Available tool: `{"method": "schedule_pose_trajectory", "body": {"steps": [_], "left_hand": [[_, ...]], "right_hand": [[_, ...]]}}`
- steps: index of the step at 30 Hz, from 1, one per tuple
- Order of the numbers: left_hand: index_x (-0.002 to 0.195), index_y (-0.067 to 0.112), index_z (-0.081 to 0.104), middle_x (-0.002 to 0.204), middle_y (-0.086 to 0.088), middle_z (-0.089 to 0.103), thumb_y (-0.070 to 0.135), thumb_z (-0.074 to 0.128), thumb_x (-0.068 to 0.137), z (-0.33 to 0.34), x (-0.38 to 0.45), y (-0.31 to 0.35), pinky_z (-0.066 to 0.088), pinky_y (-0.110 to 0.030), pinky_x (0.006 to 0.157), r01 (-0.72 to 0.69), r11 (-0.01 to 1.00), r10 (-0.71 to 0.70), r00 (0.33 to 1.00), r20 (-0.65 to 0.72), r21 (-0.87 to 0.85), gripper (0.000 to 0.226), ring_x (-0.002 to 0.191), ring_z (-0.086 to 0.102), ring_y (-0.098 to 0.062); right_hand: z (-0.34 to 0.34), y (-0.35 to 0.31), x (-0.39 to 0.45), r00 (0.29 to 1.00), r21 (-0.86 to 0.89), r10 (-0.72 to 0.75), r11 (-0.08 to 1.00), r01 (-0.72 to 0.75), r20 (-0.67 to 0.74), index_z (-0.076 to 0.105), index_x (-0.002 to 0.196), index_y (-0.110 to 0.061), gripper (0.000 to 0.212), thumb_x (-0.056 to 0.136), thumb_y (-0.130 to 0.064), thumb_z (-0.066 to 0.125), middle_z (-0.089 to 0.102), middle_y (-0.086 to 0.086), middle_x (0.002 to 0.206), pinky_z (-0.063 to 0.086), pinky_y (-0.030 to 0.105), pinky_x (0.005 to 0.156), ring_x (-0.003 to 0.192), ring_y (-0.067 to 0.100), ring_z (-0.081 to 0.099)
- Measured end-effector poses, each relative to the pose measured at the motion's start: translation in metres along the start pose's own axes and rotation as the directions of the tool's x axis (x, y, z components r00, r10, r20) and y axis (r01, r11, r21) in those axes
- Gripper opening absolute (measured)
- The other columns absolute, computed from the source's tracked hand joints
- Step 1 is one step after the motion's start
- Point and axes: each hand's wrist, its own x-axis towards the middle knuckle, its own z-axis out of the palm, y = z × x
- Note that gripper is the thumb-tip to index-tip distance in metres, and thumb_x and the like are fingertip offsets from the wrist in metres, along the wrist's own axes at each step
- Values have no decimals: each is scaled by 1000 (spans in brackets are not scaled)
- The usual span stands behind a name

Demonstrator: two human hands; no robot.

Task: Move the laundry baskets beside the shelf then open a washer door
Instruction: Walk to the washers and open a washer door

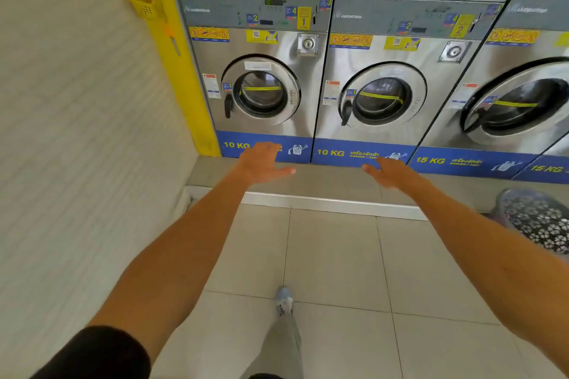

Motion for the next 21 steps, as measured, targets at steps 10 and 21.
{"method": "schedule_pose_trajectory", "body": {"steps": [10,21], "left_hand": [[123,11,54,121,-8,59,73,56,81,-29,218,-19,47,-39,87,-152,983,148,988,46,100,75,112,56,-29],[148,8,39,150,-17,42,71,54,85,-54,420,8,35,-46,112,-377,891,376,925,57,251,90,137,40,-34]], "right_hand": [[-63,-8,183,997,110,78,991,-80,19,35,152,-2,77,100,-59,38,38,19,157,30,48,115,144,37,36],[-120,32,341,994,115,90,990,-82,-64,49,139,-2,67,100,-56,42,54,22,141,42,49,107,129,38,52]]}}
